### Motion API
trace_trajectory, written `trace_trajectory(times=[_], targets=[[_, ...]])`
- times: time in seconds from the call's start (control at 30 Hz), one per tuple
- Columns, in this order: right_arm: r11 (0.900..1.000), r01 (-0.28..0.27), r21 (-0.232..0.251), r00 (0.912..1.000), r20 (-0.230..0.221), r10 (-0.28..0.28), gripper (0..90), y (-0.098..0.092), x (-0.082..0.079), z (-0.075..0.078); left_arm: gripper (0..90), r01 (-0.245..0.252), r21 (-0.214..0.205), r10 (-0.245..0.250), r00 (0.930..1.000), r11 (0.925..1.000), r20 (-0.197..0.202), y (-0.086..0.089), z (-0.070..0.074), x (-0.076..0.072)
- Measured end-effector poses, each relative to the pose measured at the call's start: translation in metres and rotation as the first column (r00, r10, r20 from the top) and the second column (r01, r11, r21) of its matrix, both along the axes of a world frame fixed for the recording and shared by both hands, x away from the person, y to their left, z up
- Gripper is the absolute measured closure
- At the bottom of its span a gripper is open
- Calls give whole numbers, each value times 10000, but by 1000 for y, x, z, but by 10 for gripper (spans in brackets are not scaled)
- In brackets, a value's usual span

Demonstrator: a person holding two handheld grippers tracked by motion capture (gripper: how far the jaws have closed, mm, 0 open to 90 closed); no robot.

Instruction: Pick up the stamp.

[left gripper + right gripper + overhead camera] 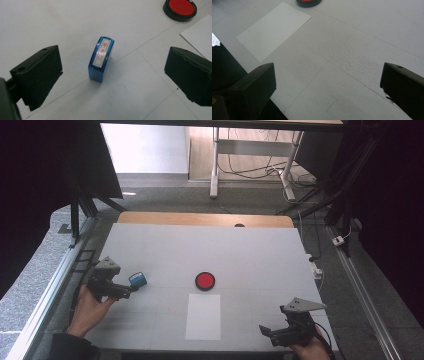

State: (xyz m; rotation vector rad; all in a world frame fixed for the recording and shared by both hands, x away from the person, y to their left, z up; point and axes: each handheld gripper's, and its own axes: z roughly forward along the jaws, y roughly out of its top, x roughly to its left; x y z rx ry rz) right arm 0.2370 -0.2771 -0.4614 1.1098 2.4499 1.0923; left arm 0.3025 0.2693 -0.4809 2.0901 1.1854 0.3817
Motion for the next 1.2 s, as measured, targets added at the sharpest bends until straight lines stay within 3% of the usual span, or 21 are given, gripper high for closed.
trace_trajectory(times=[0.13, 0.43, 0.6, 0.97, 1.2], targets=[[10000, -2, -15, 10000, -10, 2, 6, 0, 0, 0, 0, 449, 297, -445, 9989, 9986, -135, -3, -4, 8], [10000, 26, -15, 10000, -28, -26, 6, 0, 0, 0, 0, 839, 542, -812, 9955, 9950, -489, -8, -15, 34], [10000, 25, -22, 10000, -33, -25, 6, 0, 0, 0, 34, 1011, 989, -948, 9932, 9899, -672, -9, -20, 42], [10000, 50, -61, 10000, -68, -51, 6, 1, 1, -1, 402, 1527, 1046, -1467, 9872, 9827, -625, -1, -18, 41], [9999, 61, -80, 10000, -73, -62, 6, 1, 1, -1, 520, 1868, 1222, -1786, 9811, 9748, -746, -1, -19, 42]])
